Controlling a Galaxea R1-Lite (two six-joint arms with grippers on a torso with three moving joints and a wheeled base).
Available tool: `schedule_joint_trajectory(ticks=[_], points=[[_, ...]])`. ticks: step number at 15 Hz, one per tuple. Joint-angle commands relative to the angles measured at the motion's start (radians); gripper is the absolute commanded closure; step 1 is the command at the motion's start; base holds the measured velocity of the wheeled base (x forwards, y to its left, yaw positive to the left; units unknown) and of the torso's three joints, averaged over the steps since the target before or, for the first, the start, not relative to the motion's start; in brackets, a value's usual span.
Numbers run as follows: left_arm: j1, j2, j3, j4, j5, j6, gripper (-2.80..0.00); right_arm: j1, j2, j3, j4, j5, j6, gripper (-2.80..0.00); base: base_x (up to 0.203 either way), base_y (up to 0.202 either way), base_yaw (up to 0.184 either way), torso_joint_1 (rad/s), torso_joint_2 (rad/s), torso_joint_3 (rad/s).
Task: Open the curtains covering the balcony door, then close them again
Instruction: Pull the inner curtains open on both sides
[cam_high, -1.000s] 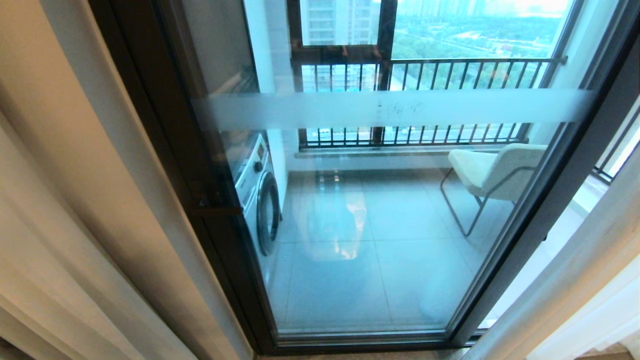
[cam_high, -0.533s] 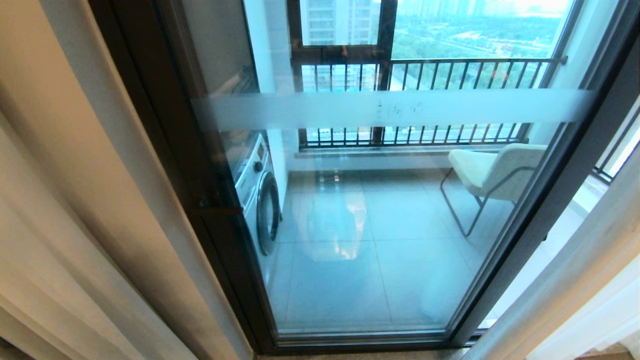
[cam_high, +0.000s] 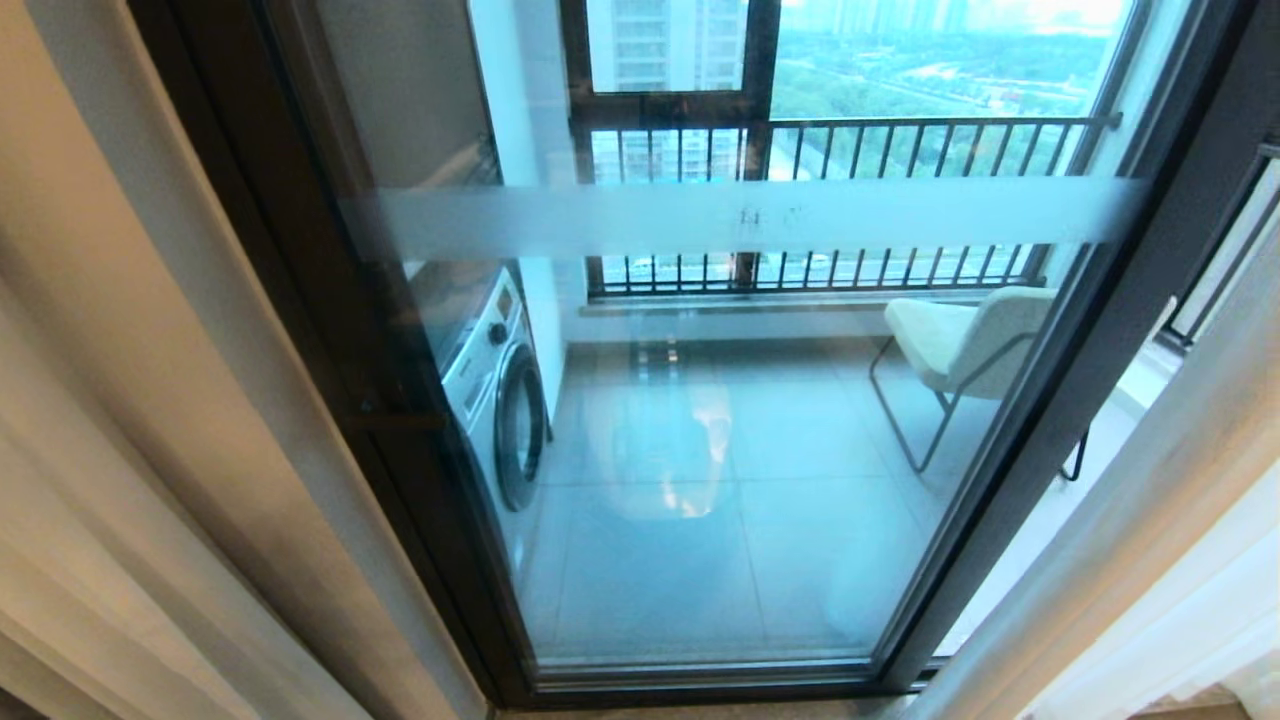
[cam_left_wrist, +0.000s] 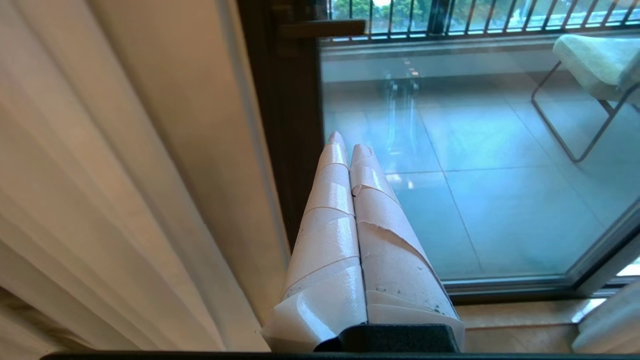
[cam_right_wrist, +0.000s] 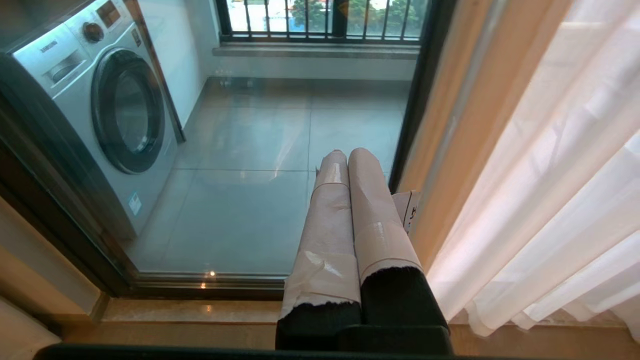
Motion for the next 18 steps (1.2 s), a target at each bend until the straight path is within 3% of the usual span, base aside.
schedule_joint_trajectory(ticks=[1, 11, 18], points=[[0.0, 0.0, 0.0, 0.0, 0.0, 0.001, 0.0, 0.0, 0.0, 0.0, 0.0, 0.0, 0.0, 0.0, 0.0, -0.186, -0.004, 0.004, 0.01, 0.002], [0.0, 0.0, 0.0, 0.0, 0.0, 0.002, 0.0, 0.0, 0.0, 0.0, 0.0, 0.0, 0.0, 0.0, 0.0, -0.171, -0.002, 0.002, 0.0, 0.002], [0.0, 0.0, 0.0, 0.0, 0.0, 0.001, 0.0, 0.0, 0.0, 0.0, 0.0, 0.0, 0.0, 0.0, 0.0, -0.007, 0.0, 0.0, 0.0, 0.001]])
